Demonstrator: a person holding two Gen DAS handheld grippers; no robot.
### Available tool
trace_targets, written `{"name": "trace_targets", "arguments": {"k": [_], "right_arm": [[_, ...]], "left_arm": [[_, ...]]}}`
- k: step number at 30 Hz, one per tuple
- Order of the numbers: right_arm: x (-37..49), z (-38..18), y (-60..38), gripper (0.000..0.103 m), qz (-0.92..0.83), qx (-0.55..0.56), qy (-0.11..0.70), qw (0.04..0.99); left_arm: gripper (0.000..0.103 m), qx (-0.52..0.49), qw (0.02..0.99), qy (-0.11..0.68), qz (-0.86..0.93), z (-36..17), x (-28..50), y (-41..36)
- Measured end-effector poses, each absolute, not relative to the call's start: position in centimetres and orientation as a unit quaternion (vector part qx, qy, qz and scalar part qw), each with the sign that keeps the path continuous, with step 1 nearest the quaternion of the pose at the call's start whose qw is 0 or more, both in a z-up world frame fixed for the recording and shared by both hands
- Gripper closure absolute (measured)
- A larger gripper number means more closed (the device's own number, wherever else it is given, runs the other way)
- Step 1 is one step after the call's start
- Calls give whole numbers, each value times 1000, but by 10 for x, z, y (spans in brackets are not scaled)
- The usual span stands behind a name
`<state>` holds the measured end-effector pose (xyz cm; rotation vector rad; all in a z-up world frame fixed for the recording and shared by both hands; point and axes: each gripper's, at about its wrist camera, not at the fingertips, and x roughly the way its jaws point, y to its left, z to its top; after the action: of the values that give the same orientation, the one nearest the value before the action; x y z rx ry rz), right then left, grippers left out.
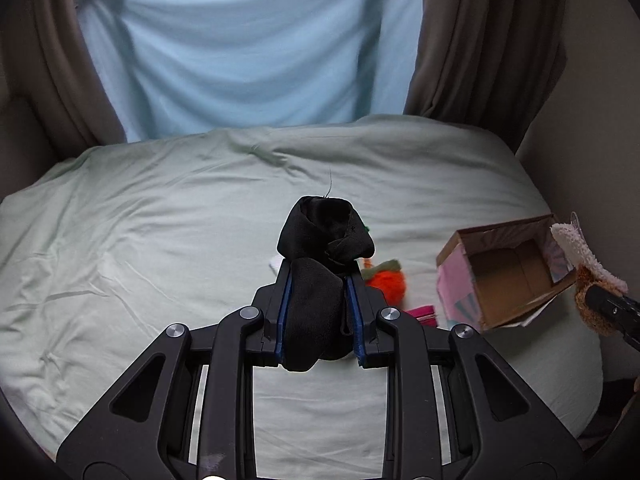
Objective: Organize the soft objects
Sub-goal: 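Carry the black sock and brown toy into the box and open both tools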
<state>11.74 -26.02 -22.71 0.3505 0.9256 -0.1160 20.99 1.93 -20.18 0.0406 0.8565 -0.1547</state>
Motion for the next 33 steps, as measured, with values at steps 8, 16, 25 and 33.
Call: {"name": "trace_targets", "arguments": {"k": [8, 16, 25, 33], "right_arm": [[147, -210, -377, 59, -22, 131, 472, 872], [195, -246, -457, 59, -3, 106, 528, 843], [245, -333, -495, 59, 41, 107, 629, 769], [272, -385, -520, 59, 41, 134, 673, 727]], "left_arm": [[82, -7, 903, 422, -79, -194, 204, -105], [82, -2, 866, 487, -111, -241, 230, -219], [82, 38, 816, 562, -125, -334, 272, -290], [82, 57, 765, 626, -138, -399, 300, -317]]}}
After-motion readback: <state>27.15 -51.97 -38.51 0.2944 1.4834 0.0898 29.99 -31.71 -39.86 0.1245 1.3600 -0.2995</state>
